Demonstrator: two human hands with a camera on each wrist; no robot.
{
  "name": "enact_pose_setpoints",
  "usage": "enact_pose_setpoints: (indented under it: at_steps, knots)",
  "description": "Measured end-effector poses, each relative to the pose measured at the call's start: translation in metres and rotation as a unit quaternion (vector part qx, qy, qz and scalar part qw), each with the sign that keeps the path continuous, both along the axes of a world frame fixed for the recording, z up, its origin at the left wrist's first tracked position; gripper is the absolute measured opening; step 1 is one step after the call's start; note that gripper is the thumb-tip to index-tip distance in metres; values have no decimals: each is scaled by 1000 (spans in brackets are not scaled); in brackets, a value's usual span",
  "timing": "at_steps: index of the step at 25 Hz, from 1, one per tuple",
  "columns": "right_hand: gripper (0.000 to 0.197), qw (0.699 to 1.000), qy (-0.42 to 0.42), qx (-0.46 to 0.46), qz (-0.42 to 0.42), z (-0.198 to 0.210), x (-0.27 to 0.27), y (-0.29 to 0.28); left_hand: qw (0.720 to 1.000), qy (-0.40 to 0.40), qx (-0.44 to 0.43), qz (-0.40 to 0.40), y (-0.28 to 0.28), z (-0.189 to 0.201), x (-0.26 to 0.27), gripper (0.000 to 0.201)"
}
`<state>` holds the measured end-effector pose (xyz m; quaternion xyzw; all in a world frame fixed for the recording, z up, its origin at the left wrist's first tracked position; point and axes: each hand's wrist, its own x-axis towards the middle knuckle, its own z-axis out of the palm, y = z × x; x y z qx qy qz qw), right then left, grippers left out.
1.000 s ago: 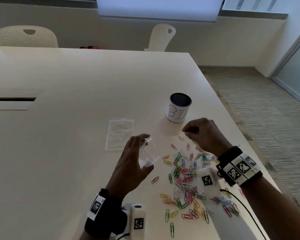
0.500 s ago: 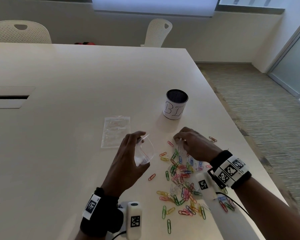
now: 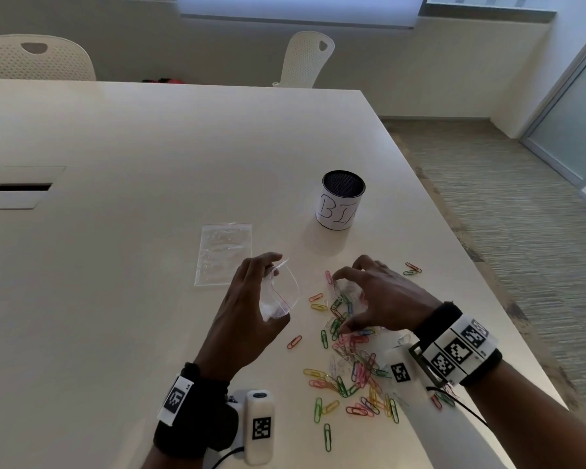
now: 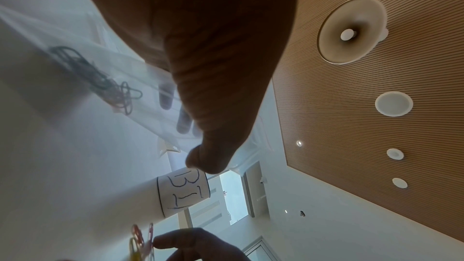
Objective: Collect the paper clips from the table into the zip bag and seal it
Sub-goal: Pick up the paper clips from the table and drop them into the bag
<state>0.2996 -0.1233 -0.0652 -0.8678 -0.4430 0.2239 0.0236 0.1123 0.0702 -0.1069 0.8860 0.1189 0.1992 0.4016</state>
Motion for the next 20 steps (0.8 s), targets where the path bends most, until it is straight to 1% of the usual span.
enact_pose_setpoints:
  at_steps: [2,5,7,11,14,18,20]
  knots:
    - [78,1000,16,24,2,-2,-5,2,1000,-1,1,1,0,0,0,81]
    - [42,998,24,63,2,-4,-15,6,1000,-1,5,1,0,1,0,81]
    - [27,997,15,78,9,-5,-22,8,1000,0,6,-1,-1,0,0,81]
    - [16,994,-25,98,46,-8,-30,13,1000,4,10,1,-2,0,1,82]
    - [12,990,-67,102,69,-13,-29,15,1000,4,8,1,-3,1,2,81]
    - [12,989,-102,92,57,-12,-20,11,1000,-1,5,2,-2,2,1,80]
    - [16,990,-92,106,19,-8,-12,7,1000,-3,7,4,-2,2,0,80]
